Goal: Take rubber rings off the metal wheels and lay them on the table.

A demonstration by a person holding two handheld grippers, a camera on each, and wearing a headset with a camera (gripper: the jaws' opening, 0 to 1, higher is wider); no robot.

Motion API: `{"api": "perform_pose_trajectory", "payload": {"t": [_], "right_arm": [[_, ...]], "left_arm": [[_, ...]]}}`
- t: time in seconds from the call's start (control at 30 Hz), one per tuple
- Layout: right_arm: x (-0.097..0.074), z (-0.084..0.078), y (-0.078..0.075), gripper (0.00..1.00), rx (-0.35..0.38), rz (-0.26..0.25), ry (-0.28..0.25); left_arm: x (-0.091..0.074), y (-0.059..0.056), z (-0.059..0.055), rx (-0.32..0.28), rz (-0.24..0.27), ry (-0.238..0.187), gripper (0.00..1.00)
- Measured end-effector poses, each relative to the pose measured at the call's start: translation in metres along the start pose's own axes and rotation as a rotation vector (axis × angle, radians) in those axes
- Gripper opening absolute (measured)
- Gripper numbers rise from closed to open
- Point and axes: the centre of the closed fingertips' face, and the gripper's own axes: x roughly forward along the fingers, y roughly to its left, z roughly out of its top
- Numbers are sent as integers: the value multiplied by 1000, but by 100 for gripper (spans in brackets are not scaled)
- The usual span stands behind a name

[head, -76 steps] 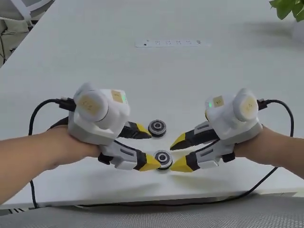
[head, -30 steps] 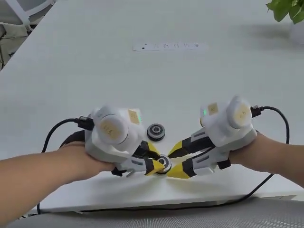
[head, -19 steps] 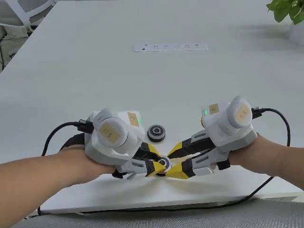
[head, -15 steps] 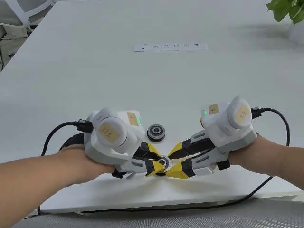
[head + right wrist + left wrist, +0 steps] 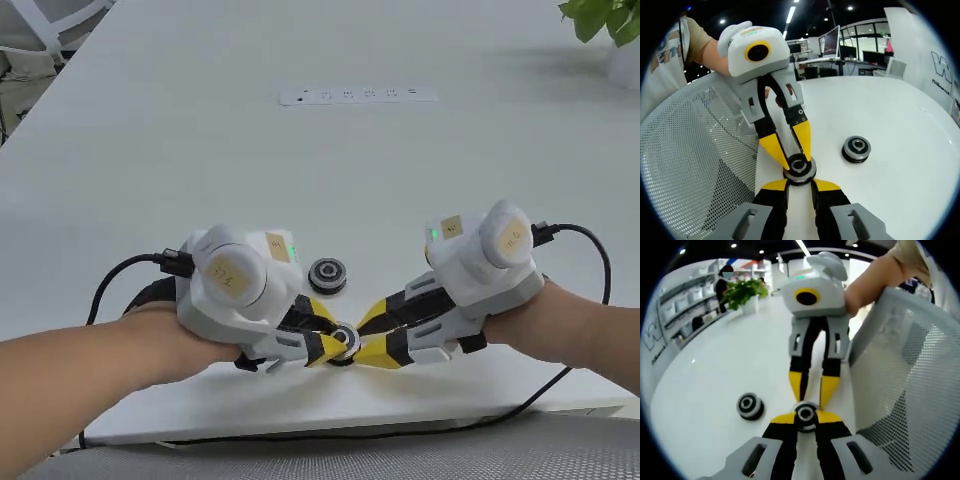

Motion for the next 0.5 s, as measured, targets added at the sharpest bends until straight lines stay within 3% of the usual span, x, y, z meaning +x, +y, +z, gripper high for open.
{"api": "perform_pose_trajectory", "payload": {"t": [0.5], "right_arm": [[-2, -4, -3, 6, 22, -11, 17]], "left_arm": [[0, 0, 0, 11, 0, 2, 13]]}}
